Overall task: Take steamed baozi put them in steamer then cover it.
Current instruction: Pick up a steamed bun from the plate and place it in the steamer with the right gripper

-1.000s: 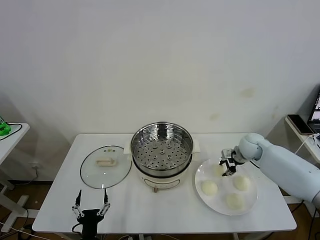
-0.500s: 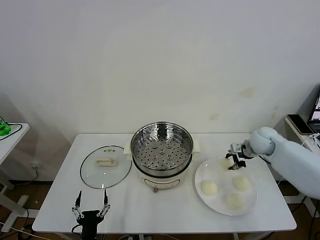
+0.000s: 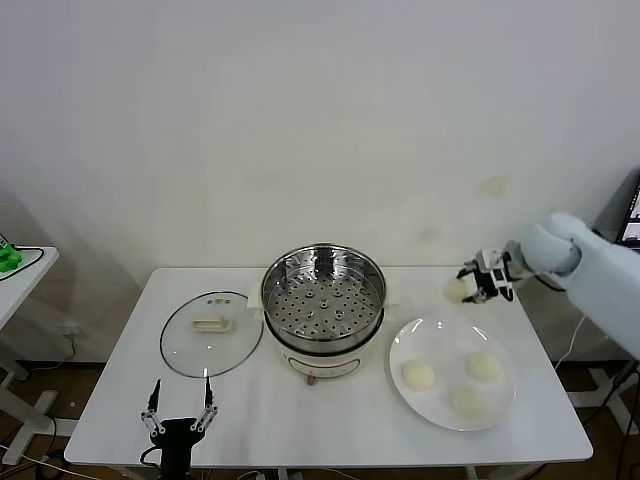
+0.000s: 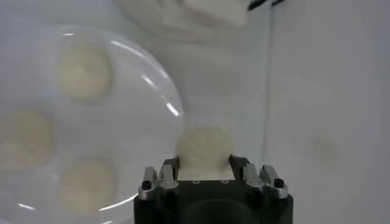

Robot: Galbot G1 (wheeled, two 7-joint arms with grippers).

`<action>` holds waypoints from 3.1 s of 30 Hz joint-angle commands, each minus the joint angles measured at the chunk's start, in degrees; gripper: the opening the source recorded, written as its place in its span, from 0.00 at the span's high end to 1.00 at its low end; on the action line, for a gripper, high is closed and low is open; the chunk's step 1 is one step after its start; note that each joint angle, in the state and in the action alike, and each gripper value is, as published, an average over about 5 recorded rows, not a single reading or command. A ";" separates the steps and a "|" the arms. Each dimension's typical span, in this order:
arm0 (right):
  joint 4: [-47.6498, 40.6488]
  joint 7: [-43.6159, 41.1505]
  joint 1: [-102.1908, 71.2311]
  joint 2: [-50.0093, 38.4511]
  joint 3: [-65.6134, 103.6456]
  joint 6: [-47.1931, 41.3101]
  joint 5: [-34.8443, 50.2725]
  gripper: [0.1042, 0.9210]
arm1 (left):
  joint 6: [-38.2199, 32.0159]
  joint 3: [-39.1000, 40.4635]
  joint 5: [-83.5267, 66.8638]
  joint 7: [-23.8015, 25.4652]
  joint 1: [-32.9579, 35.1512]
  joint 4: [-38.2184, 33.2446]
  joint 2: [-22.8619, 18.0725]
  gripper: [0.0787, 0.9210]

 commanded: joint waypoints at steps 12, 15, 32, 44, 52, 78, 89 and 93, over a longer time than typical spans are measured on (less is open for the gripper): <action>-2.51 2.78 16.90 15.67 -12.09 12.03 4.27 0.46 | 0.21 -0.42 -0.19 0.01 0.17 0.46 -0.34 0.12; -2.98 3.90 17.29 17.86 -12.91 14.72 1.30 0.46 | 0.22 -0.54 -0.04 0.00 0.29 0.22 -0.70 0.12; -2.11 9.99 13.28 22.55 -18.22 29.00 -7.26 0.46 | 0.42 -1.27 0.32 -0.11 -0.10 0.21 -2.57 0.12; -9.24 11.20 8.42 27.83 -18.34 34.16 -14.82 0.46 | 0.31 -1.88 0.00 -0.15 0.30 0.07 -1.79 0.12; -13.42 12.35 6.76 30.28 -16.91 37.14 -20.00 0.46 | -0.13 -2.61 -0.46 -0.22 0.92 -0.07 -1.60 0.12; -23.33 15.83 3.27 35.50 -12.80 42.06 -27.70 0.43 | -1.04 -3.17 -0.69 -0.45 1.32 -0.25 -1.67 0.12; -20.48 16.17 4.38 34.53 -12.80 42.14 -26.98 0.19 | -1.03 -2.82 -0.59 -0.51 1.13 -0.14 -1.97 0.12; -14.37 14.59 7.17 30.96 -14.60 39.67 -22.37 0.13 | -1.03 -2.81 -0.56 -0.52 1.23 -0.21 -1.92 0.12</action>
